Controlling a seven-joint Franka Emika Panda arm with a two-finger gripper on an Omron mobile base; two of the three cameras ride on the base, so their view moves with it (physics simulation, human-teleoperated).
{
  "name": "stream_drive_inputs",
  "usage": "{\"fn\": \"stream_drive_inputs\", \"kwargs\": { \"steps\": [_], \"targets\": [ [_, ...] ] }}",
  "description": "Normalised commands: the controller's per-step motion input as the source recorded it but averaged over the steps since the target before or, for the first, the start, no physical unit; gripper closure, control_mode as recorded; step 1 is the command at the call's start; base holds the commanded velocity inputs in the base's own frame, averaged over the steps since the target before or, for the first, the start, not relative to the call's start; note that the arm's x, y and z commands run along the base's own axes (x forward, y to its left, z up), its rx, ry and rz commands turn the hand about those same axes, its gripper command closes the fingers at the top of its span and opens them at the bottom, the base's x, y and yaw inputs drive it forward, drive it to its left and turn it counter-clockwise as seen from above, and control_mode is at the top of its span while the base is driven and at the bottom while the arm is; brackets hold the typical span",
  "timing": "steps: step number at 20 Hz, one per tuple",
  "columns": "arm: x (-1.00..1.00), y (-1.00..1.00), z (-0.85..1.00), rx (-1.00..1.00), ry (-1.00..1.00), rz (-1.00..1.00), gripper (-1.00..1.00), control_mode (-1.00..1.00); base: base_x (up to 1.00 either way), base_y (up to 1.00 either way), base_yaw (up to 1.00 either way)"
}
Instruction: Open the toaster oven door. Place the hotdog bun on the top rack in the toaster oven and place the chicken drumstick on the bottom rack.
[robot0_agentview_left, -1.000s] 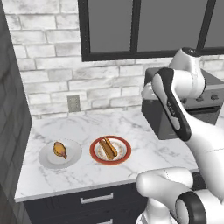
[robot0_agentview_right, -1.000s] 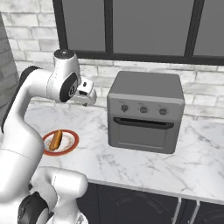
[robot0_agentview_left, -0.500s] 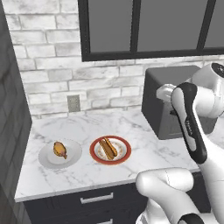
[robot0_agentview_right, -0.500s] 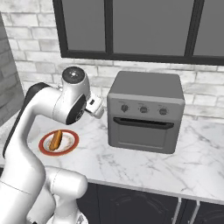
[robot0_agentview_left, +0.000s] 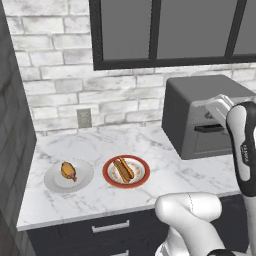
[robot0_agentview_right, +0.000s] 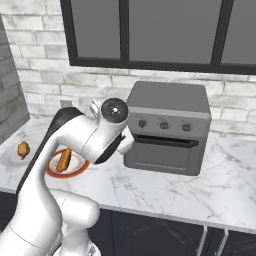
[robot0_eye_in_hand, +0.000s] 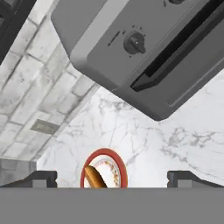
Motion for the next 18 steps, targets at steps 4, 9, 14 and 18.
{"fn": "stream_drive_inputs", "kwargs": {
  "steps": [4, 9, 14, 18],
  "targets": [
    [-0.14, -0.55, 0.00, 0.25, 0.00, -0.15, -1.00, -1.00, 0.00, 0.00, 0.00],
    [-0.04, -0.50, -0.01, 0.18, 0.01, -0.13, -1.00, -1.00, 0.00, 0.00, 0.00],
    [0.00, -0.45, -0.11, 0.20, 0.05, -0.08, -1.00, -1.00, 0.00, 0.00, 0.00],
    [0.04, -0.34, -0.20, 0.22, 0.03, 0.00, -1.00, -1.00, 0.00, 0.00, 0.00]
  ]
}}
